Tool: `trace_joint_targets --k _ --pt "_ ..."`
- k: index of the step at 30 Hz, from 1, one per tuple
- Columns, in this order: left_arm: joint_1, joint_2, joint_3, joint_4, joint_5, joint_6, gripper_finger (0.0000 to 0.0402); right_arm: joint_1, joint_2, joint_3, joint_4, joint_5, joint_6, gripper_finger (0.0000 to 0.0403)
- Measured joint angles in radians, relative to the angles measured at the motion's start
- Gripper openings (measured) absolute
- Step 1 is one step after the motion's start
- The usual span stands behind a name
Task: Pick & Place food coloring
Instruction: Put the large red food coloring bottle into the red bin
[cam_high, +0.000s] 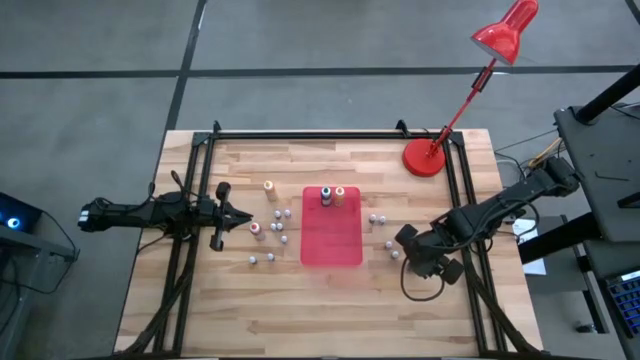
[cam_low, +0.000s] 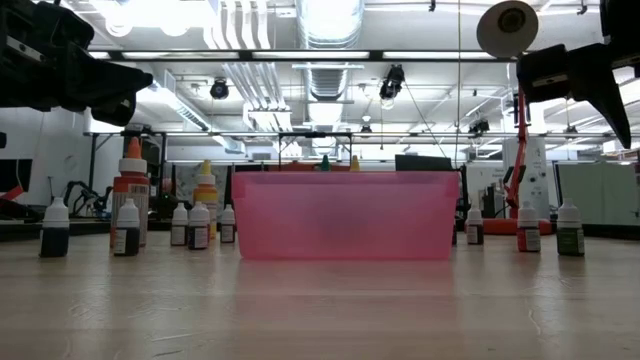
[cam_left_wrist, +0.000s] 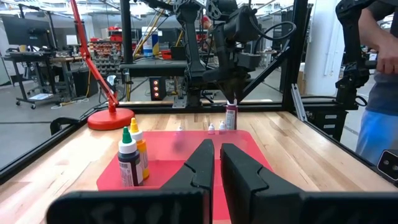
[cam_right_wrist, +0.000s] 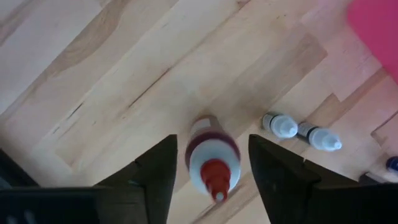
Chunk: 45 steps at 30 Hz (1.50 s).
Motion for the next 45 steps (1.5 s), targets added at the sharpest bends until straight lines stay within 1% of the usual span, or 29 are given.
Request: trace_joint_targets --k 5,22,39,42,45 --pt "0.0 0.0 0.0 0.0 0.0 0.0 0.0003 0.0 -0.004 0.0 -0.017 -0.001 0.0 0.02" --pt "0.0 0.0 0.0 0.0 0.0 0.0 0.0003 -0.03 -0.002 -0.018 -0.016 0.006 0.0 0.0201" --pt "0.0 0.0 0.0 0.0 0.0 0.0 0.0003 -0.033 -0.002 -0.031 -0.018 0.005 0.0 0.0201" --pt "0.0 0.0 0.0 0.0 0.0 0.0 0.0003 -0.033 -0.002 -0.031 -0.018 0.003 0.0 0.0192" --pt "0.0 0.0 0.0 0.0 0.0 0.0 0.0003 -0.033 -0.002 -0.034 -0.016 0.0 0.0 0.0171"
